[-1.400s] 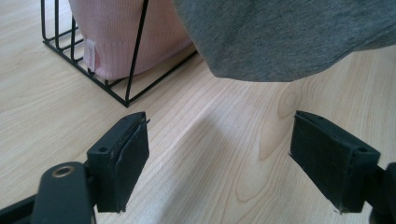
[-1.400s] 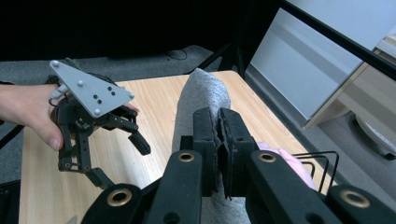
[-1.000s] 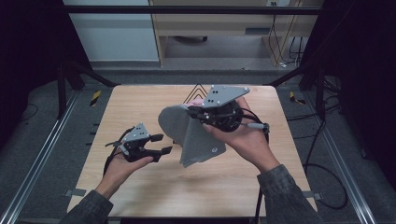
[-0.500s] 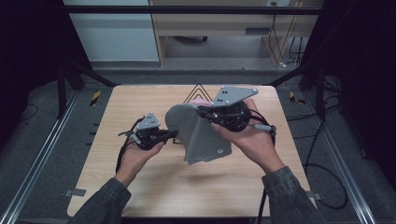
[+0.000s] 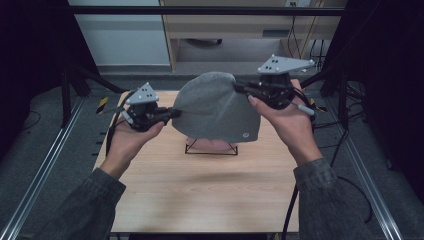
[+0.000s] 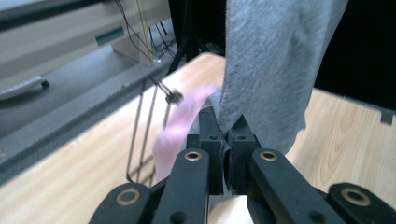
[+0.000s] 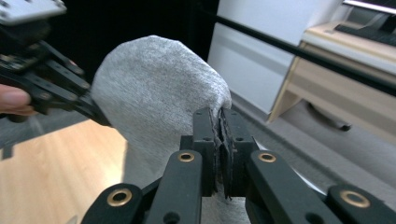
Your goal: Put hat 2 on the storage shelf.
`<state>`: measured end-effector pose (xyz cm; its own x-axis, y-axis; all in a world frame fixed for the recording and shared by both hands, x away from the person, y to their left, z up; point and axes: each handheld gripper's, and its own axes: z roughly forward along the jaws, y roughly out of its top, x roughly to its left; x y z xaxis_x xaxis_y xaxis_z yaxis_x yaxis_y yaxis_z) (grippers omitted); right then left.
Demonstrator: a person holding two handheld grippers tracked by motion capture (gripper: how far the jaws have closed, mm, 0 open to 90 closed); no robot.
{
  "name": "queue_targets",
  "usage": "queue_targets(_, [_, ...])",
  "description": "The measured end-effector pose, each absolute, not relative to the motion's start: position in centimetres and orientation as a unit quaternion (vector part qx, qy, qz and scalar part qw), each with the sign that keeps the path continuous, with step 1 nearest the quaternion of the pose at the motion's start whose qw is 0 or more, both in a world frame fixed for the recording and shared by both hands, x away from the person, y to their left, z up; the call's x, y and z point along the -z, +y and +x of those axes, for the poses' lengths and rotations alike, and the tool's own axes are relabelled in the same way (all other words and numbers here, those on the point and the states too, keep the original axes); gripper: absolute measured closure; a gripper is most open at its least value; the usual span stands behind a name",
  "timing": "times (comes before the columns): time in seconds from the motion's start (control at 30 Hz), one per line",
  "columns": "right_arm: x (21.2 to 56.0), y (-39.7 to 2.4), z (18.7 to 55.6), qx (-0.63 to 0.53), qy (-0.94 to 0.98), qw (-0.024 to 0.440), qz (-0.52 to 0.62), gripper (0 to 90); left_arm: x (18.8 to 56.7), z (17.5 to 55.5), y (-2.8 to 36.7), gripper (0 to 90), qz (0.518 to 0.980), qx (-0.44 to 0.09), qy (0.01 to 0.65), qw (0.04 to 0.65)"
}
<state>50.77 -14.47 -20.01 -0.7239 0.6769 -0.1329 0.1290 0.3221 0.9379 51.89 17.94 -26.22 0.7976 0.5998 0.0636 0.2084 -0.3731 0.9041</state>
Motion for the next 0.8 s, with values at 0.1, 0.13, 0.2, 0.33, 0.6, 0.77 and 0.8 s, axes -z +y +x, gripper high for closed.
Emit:
queue_targets(0.1, [19.0,-14.6,52.0,-0.52,0.763,0.275,0.269,86.1,24.7,52.9,17.5,87.5,0.805,-0.209,0.249,0.497])
queue_targets(0.13, [18.7,-14.7,52.5,-0.515,0.762,0.281,0.273,86.1,24.3,53.2,17.4,87.6,0.802,-0.212,0.249,0.5])
queue_targets(0.2, [18.1,-14.9,53.5,-0.509,0.761,0.29,0.279,86.1,23.5,53.8,17.1,87.6,0.799,-0.217,0.249,0.502])
queue_targets(0.33, [17.1,-15.4,55.2,-0.517,0.75,0.299,0.285,86.1,22.2,55.0,16.3,87.6,0.796,-0.229,0.246,0.503])
queue_targets(0.6, [17.8,-16.5,58.5,-0.513,0.737,0.313,0.309,86.1,22.9,58.0,14.7,87.6,0.793,-0.245,0.255,0.497])
queue_targets(0.77, [19.0,-16.5,60.1,-0.505,0.737,0.319,0.315,86.0,24.2,59.7,14.1,87.6,0.792,-0.252,0.264,0.49])
queue_targets(0.8, [19.1,-16.5,60.4,-0.505,0.737,0.318,0.316,86.0,24.2,59.7,14.1,87.6,0.792,-0.252,0.264,0.49])
